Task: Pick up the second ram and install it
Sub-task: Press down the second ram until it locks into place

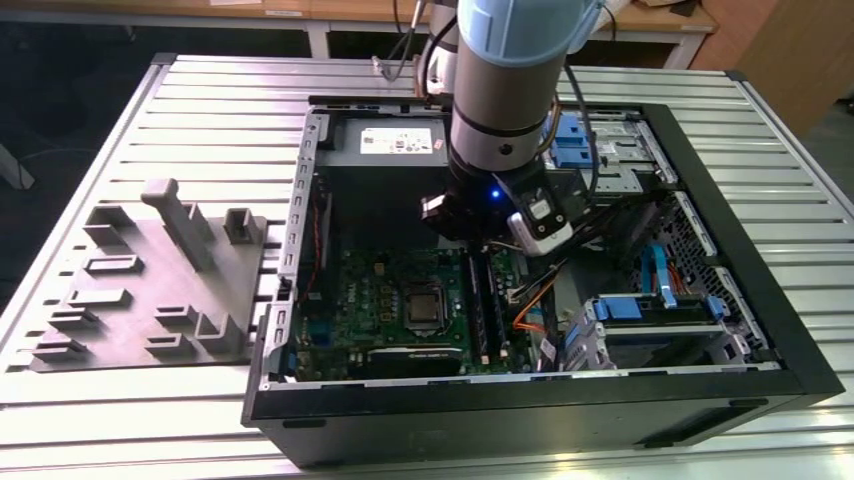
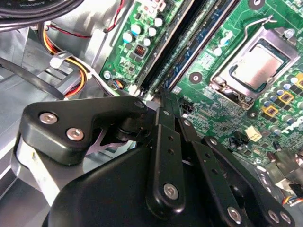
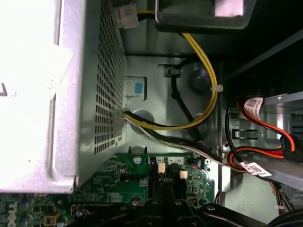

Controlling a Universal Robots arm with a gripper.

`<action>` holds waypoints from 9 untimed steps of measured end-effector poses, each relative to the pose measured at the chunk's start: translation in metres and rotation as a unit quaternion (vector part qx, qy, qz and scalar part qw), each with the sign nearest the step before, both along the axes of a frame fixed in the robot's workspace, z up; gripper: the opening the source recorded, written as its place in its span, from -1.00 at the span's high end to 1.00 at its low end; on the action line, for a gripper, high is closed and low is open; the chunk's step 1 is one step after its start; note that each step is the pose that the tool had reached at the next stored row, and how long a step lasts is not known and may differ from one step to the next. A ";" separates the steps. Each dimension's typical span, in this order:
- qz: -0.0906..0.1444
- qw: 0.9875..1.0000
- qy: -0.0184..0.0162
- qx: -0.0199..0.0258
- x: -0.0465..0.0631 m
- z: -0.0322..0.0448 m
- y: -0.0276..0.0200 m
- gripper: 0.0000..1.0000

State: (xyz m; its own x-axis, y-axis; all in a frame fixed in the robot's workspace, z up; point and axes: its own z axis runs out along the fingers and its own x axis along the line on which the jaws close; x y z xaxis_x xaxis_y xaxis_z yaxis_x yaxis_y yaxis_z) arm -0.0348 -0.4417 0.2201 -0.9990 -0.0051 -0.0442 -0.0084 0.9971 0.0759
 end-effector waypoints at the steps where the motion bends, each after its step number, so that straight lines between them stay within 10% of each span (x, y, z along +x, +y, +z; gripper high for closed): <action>1: 0.000 1.000 0.000 0.000 0.000 -0.0003 0.0002 0.80; 9: 0.000 1.000 0.000 0.000 0.000 -0.0023 0.0002 0.80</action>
State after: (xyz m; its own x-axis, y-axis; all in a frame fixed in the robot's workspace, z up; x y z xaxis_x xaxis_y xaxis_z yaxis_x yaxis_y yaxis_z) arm -0.0348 -0.4415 0.2178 -0.9990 -0.0049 -0.0442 -0.0083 0.9971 0.0762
